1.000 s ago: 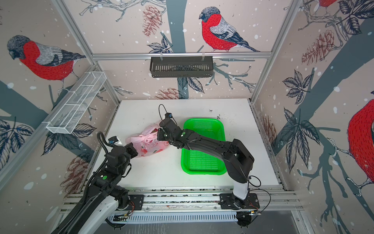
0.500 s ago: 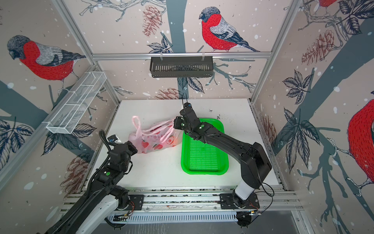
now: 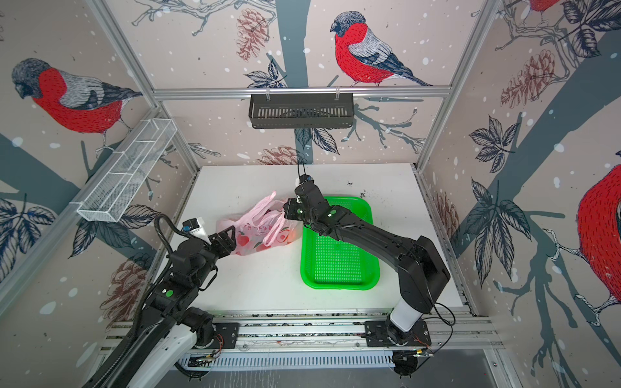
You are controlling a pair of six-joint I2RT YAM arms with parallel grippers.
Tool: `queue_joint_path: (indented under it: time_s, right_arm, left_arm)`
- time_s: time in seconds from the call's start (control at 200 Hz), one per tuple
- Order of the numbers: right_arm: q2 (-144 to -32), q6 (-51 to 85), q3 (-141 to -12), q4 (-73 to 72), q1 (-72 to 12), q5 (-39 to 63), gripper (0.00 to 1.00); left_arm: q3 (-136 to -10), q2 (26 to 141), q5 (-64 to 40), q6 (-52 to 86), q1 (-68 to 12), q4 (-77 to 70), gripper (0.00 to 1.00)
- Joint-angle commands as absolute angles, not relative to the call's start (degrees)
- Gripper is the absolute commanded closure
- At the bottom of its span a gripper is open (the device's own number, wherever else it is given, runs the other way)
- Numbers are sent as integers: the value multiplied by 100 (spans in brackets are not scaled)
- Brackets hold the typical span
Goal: Untie the knot of the plastic bag and take out the fruit
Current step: Untie the plastic bag at the center of the table.
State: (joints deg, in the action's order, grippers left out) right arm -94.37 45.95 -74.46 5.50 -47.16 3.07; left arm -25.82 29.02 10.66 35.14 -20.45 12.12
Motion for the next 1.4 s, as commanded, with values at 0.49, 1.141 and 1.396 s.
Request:
queue_joint_path:
  time_s: [0.49, 1.141, 1.396]
  right_arm:
    - [-9660, 4614, -7638, 255, -4696, 470, 85]
    - [-9555, 4676, -7418, 70, -4671, 674, 85]
    - [-9501, 4671, -7392, -10, -4615, 767, 86]
  left_arm:
    - [-4251, 4753, 2118, 2531, -3731, 2076, 4]
    - [-5200, 6622, 2491, 1290, -3850, 522, 4]
    - [-5350, 6736, 2462, 955, -3850, 309, 12]
